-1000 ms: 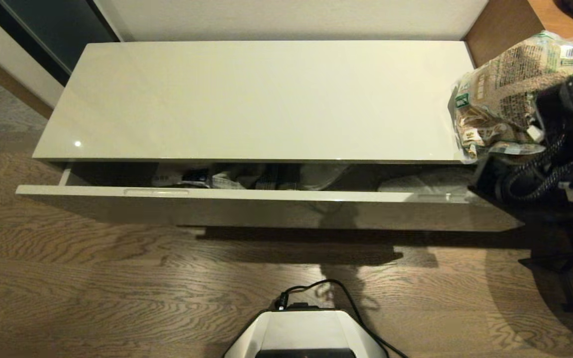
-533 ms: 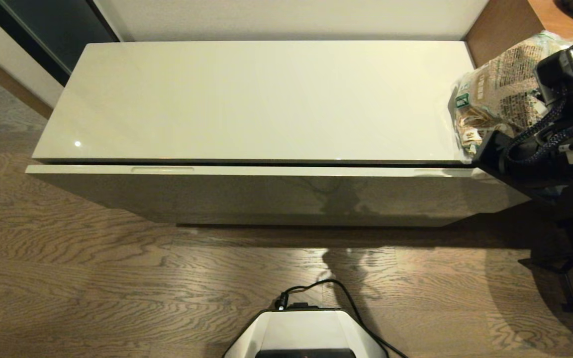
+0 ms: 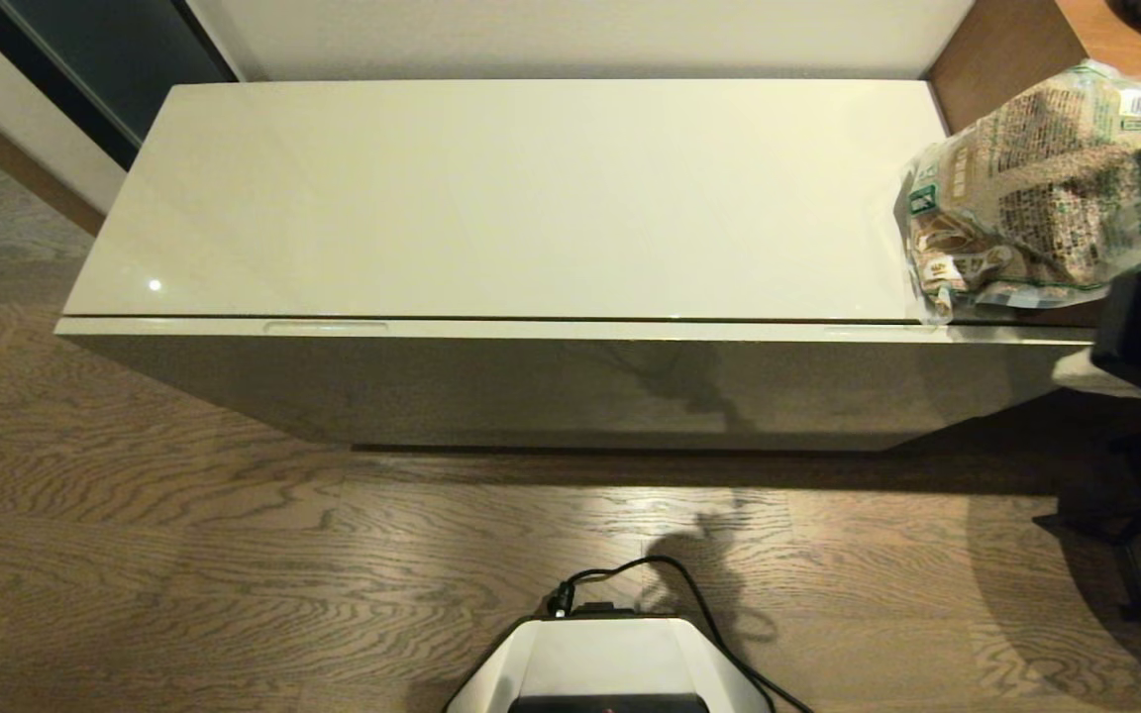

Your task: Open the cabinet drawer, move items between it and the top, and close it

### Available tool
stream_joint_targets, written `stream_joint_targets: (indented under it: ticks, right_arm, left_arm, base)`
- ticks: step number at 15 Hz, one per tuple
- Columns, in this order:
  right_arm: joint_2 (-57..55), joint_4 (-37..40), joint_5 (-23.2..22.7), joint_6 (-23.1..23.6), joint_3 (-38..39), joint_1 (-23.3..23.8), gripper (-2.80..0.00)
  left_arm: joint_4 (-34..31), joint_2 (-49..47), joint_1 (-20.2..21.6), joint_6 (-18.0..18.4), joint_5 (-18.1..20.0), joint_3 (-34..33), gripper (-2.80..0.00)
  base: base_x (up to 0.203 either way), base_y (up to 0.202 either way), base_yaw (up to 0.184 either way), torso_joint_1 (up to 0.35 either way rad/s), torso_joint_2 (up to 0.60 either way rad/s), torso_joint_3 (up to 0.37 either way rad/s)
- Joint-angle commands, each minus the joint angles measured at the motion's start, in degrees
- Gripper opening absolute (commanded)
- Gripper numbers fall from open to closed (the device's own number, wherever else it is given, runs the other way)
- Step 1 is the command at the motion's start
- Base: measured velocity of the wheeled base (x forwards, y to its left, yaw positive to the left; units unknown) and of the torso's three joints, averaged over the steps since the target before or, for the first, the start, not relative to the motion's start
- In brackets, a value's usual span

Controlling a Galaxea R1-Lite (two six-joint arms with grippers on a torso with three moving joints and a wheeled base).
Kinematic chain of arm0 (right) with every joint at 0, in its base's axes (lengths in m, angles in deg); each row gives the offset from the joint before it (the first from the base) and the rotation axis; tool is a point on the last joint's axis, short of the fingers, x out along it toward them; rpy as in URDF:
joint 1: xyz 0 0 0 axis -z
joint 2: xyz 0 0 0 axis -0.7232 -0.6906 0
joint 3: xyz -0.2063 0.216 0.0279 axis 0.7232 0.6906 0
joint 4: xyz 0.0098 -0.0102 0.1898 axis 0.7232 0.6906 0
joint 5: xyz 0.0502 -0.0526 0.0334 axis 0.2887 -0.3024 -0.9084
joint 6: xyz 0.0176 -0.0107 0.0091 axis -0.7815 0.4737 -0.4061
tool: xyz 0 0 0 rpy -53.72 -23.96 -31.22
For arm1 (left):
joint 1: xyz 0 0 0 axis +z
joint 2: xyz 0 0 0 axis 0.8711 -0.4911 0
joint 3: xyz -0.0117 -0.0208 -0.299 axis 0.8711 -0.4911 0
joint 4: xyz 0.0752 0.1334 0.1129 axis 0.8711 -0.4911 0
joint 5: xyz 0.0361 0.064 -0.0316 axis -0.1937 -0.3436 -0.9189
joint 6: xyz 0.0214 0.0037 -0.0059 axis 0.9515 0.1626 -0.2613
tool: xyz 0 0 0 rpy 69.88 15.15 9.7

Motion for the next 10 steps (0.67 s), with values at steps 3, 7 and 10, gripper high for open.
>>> stream_joint_targets:
  ticks: [3,7,10]
  right_arm:
    - [22.5,11.56,3.54,1.44,4.24,-2.13,-2.8]
    - [41.21,28.14,1.97,6.91,5.87,6.16,-2.8]
    - [51.31,34.1,-8.75,17.74,7.3,19.15,-2.8]
  left_arm:
    - [-0.02,-0.07,0.02,0.04,0.0,0.0,-2.8]
    - [-0.02,-0.07,0.02,0.04,0.0,0.0,-2.8]
    - [-0.02,-0.07,0.02,0.04,0.0,0.0,-2.8]
  base:
    - [0.0,0.0,0.0,0.0,0.0,0.0]
    - [0.0,0.0,0.0,0.0,0.0,0.0]
    - [0.0,0.0,0.0,0.0,0.0,0.0]
